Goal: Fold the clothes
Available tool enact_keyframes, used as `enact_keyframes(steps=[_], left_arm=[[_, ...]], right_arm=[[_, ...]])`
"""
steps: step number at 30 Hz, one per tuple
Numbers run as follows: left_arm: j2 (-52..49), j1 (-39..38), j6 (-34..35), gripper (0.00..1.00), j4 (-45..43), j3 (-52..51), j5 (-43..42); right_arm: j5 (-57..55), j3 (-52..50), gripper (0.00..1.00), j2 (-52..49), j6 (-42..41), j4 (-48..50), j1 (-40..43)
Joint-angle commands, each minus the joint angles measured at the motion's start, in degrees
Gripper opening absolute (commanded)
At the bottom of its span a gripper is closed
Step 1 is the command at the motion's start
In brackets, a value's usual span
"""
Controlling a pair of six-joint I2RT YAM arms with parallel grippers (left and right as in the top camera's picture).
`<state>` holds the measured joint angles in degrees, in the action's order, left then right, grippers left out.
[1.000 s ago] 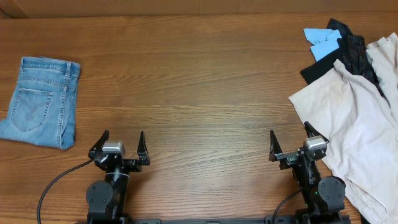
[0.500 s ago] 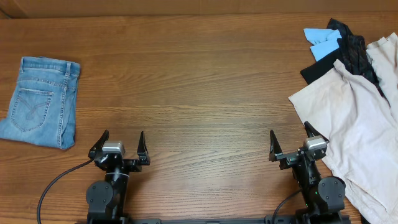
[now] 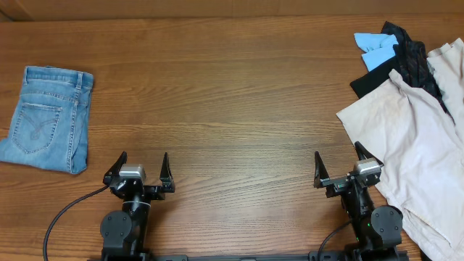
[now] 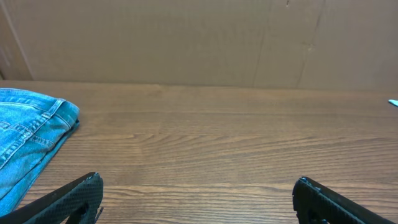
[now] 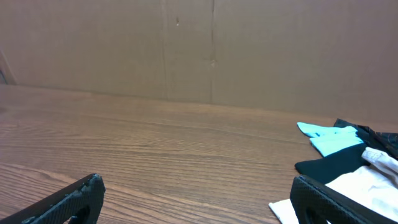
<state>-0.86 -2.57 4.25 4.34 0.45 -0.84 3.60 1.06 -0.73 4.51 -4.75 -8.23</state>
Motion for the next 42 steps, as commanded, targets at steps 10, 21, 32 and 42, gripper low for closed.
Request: enact_keyframes(steps=[10, 21, 32, 42], left_arm=[[0.61, 0.39, -0.83, 1.0, -0.04, -0.17, -0.68], [0.61, 0.39, -0.81, 1.0, -0.02, -0.17, -0.7], [0.59, 0.39, -0.83, 1.0, 0.02, -0.17, -0.63], [0.59, 0.39, 2.21, 1.0, 0.09, 0.17, -3.39]], right_arm=[[-0.5, -0.61, 1.0, 0.57, 0.02, 0.24, 0.33], [-0.5, -0.61, 1.0, 0.57, 0.02, 0.24, 0.33], [-0.59, -0.61, 1.0, 0.42, -0.22, 0.13, 0.33], [-0.52, -0.57, 1.0, -1.88, -8.11, 0.13, 0.33]])
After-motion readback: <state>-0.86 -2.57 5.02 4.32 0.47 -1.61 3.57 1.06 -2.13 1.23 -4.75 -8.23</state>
